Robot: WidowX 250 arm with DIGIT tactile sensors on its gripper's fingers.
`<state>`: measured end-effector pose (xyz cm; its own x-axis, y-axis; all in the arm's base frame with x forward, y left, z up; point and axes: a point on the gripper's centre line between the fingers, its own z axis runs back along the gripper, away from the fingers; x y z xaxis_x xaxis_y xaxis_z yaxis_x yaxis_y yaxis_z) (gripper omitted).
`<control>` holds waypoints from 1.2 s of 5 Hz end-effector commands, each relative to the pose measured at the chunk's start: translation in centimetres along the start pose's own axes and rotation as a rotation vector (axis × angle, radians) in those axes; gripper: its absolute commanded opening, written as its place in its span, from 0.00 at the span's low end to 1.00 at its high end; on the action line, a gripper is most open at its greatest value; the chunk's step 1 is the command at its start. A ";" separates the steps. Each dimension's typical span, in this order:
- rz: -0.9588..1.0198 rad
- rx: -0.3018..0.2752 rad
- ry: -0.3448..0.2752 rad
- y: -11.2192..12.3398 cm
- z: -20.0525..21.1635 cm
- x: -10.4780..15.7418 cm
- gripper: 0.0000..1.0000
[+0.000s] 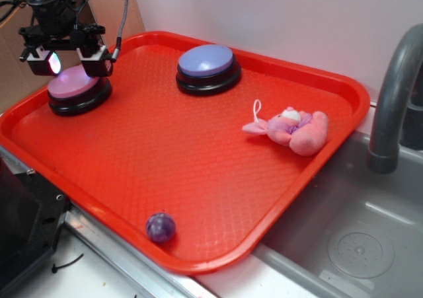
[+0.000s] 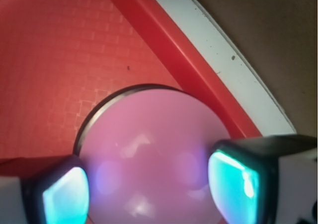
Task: Push the pink button.
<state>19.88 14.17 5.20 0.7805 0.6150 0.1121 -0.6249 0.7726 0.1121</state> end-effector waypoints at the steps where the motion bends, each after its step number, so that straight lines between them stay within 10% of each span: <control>1: 0.003 0.001 0.014 0.8 0.3 -0.3 1.00; 6: 0.000 -0.068 -0.054 1.1 6.4 1.1 1.00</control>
<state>19.70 13.66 9.60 0.7852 0.6135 0.0836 -0.6184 0.7839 0.0549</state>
